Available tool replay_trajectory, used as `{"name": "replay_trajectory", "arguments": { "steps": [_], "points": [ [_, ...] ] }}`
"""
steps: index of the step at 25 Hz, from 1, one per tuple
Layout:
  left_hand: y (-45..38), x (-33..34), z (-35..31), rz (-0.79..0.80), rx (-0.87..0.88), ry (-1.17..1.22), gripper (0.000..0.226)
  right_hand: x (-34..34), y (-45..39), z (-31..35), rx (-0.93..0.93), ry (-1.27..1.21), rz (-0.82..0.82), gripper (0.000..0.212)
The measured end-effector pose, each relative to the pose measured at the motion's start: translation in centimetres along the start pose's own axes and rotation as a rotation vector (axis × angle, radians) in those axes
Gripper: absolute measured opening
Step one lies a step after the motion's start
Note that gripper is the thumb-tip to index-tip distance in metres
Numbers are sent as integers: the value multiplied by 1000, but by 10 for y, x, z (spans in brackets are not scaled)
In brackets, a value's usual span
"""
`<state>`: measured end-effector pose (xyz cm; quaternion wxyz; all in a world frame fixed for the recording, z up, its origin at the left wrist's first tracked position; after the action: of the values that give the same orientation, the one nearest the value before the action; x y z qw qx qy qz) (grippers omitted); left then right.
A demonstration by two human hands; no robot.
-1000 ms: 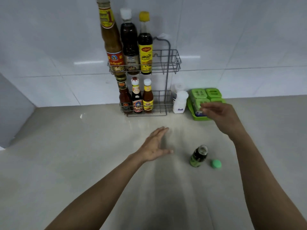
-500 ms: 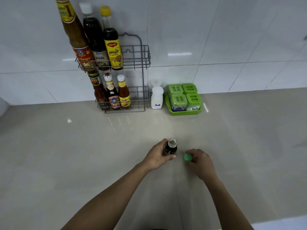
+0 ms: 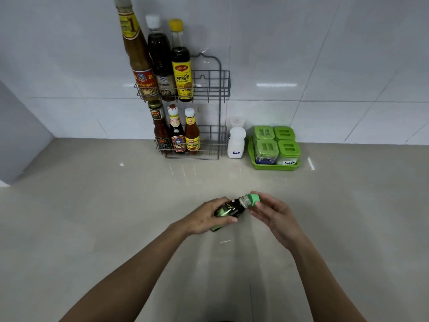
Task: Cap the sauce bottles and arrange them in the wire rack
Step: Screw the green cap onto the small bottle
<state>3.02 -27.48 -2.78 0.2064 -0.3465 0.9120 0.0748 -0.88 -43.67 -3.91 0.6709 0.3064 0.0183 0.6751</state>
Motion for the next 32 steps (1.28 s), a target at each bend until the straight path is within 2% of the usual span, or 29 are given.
{"name": "replay_trajectory", "arguments": {
  "steps": [3, 9, 12, 16, 18, 20, 24, 27, 29, 32],
  "points": [
    [6, -18, 1, 13, -11, -20, 27, 14, -4, 16, -86, 229, -27, 38],
    [9, -26, -6, 56, -54, 58, 27, 30, 6, 39, -206, 447, -30, 40],
    [16, -30, -10, 73, -77, 115, 14, 44, 10, 45, -238, 513, -7, 40],
    [29, -32, -8, 121, -174, 257, 34, 60, 10, 49, -222, 522, 44, 39],
    [31, -38, -7, 123, -149, 211, 35, 65, 6, 47, -174, 501, 36, 29],
    [31, -45, -10, 114, -94, 139, 30, 72, 2, 45, -117, 510, -29, 7],
    [32, -52, -13, 107, -18, 103, 26, 79, -3, 40, -29, 641, -227, 49],
    [39, -57, -10, 104, 16, 99, 28, 82, -8, 26, 87, 703, -296, 57],
    [44, -63, -4, 76, 15, 95, 28, 86, -7, 29, 42, 745, -287, 50],
    [52, -76, 3, -12, 10, 102, 32, 96, 2, 42, -61, 678, -216, 10]
  ]
}}
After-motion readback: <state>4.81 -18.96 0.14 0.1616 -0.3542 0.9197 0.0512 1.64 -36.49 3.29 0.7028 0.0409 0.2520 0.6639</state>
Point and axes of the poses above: each hand's wrist, its own y-axis away from the middle knuckle, its own x-axis out of the palm, z = x × y, the point moved 9 cm from there along -y, towards the middle knuckle, and after that the axes turned 13 degrees about x, right-handed, at the moved point
